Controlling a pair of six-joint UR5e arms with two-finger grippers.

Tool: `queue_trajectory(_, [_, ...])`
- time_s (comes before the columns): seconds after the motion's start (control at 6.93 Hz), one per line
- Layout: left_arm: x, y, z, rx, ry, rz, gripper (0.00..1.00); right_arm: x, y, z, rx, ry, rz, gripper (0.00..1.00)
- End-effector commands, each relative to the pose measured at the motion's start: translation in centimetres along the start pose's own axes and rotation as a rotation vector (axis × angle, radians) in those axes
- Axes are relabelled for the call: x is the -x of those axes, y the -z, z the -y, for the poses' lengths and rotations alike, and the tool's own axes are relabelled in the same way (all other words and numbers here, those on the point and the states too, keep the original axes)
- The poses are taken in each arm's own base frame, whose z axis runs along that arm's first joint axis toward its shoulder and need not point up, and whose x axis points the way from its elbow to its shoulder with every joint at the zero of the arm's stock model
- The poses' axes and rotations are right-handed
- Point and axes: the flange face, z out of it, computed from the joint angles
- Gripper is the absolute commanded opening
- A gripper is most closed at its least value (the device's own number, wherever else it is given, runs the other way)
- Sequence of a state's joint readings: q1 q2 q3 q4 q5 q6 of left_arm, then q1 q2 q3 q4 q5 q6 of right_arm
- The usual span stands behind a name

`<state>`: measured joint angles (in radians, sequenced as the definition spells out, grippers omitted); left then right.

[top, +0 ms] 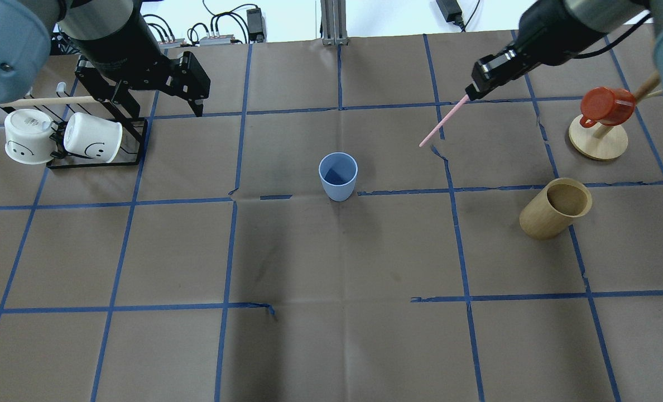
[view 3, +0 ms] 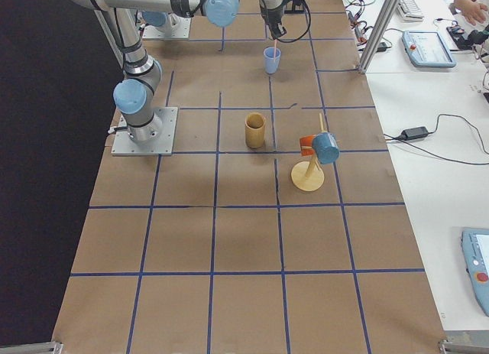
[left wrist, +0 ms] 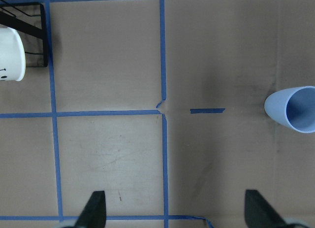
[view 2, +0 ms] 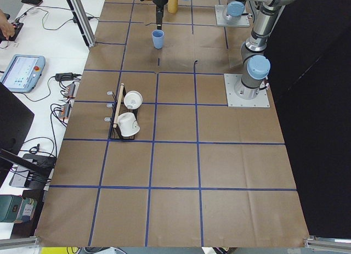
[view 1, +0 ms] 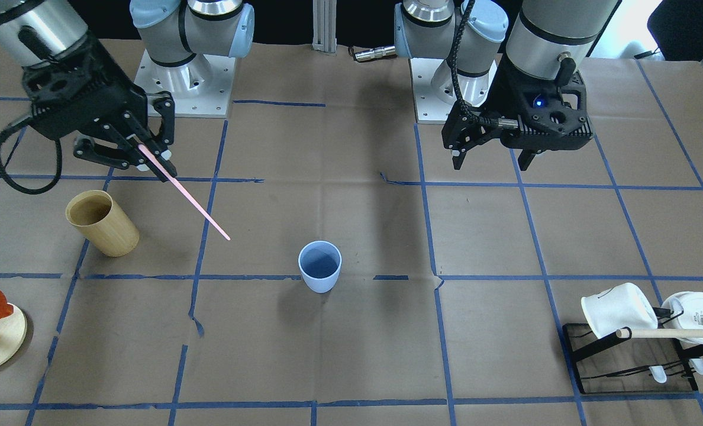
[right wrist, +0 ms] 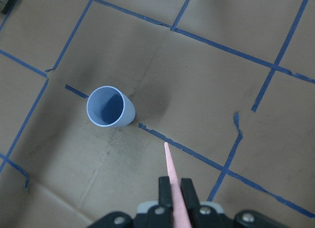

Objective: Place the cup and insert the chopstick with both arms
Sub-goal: 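Carry the pink chopstick over the light blue cup and lower it in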

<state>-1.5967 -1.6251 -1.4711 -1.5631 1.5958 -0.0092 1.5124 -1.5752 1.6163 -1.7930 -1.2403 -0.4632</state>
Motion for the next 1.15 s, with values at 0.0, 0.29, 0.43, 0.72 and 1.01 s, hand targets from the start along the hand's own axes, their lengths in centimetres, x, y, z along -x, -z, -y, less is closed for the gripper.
queue_trajectory(0.0, [0.0, 0.0, -0.1, 0.001, 0.0, 0.003, 1.0, 3.4, -4.2, 1.9, 0.033, -0.109, -0.031, 0.09])
queue_trajectory(0.29, [0.1, 0.2, -0.2, -0.002, -0.002, 0.007, 1.0, 5.4, -6.1, 2.5, 0.049, -0.182, -0.014, 0.09])
queue_trajectory(0.43, [0.1, 0.3, -0.3, -0.004, -0.002, 0.009, 1.0, 8.3, -6.5, 2.9, 0.033, -0.153, -0.021, 0.09])
queue_trajectory(0.72, [0.1, 0.4, -0.4, -0.005, -0.001, 0.009, 1.0, 10.4, -6.3, 3.2, 0.026, -0.153, -0.027, 0.09])
queue_trajectory(1.01, [0.2, 0.5, -0.3, -0.007, 0.0, 0.01, 1.0, 10.8, -9.5, 3.7, 0.063, -0.15, -0.017, 0.09])
